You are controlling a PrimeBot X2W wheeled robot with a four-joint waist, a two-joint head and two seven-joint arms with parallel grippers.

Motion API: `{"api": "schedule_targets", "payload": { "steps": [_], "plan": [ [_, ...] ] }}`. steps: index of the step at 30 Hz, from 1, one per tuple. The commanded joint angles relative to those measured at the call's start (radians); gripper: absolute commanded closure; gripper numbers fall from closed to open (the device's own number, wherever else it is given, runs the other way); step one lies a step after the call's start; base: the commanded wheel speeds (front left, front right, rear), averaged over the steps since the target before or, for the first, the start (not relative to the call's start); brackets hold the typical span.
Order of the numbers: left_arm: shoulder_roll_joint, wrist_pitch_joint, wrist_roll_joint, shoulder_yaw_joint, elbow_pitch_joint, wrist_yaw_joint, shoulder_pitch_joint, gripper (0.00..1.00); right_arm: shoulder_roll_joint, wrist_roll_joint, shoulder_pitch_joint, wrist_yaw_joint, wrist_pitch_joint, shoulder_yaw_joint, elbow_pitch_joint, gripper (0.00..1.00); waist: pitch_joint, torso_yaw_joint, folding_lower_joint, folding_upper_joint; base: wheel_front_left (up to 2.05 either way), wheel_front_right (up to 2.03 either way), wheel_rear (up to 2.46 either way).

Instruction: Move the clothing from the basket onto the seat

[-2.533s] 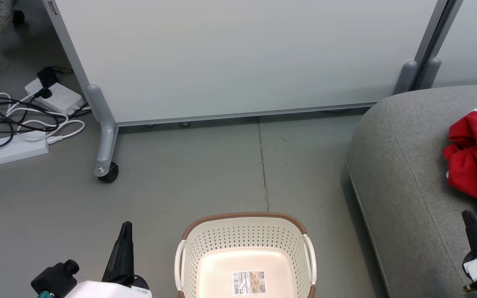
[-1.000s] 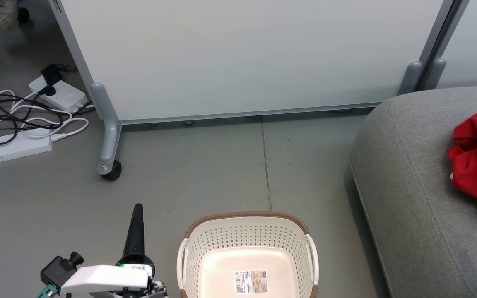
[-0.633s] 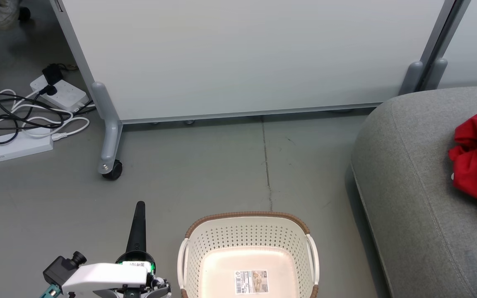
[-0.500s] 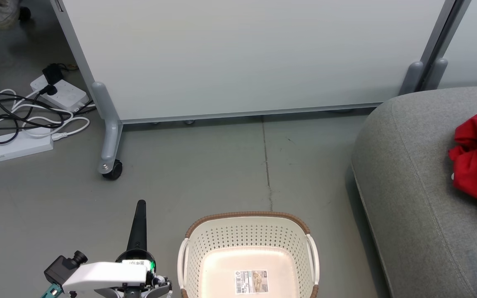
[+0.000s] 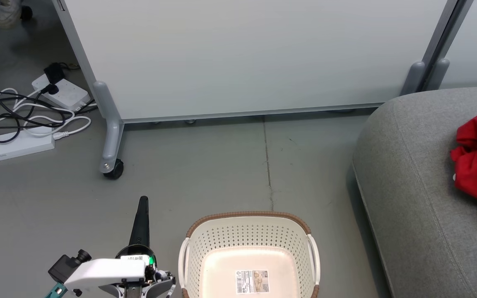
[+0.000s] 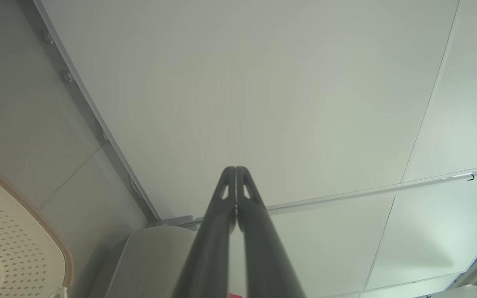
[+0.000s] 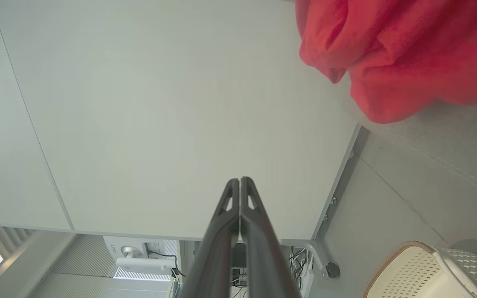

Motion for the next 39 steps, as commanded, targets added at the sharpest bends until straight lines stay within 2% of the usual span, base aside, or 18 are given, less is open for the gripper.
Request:
{"api": "schedule_targets", "payload": {
  "steps": [1,13,39],
  "plan": [
    [0.002,-0.003,-0.023,-0.002,-0.005,-0.009,-0.023,1.0,-0.01,0.026,-0.013,0.002,0.014,-0.011,0.006,1.0,0.0,0.0,0.0,0.0,0.0,0.0,0.0],
    [-0.005,-0.003,-0.096,-0.008,-0.004,-0.021,-0.031,1.0,-0.016,0.094,-0.029,0.002,0.053,-0.041,0.026,1.0,0.001,0.003,0.0,0.0,0.0,0.0,0.0],
    [-0.005,-0.003,-0.089,-0.008,-0.004,-0.019,-0.031,1.0,-0.017,0.093,-0.028,0.002,0.051,-0.039,0.025,1.0,0.001,0.003,0.0,0.0,0.0,0.0,0.0]
  ]
}}
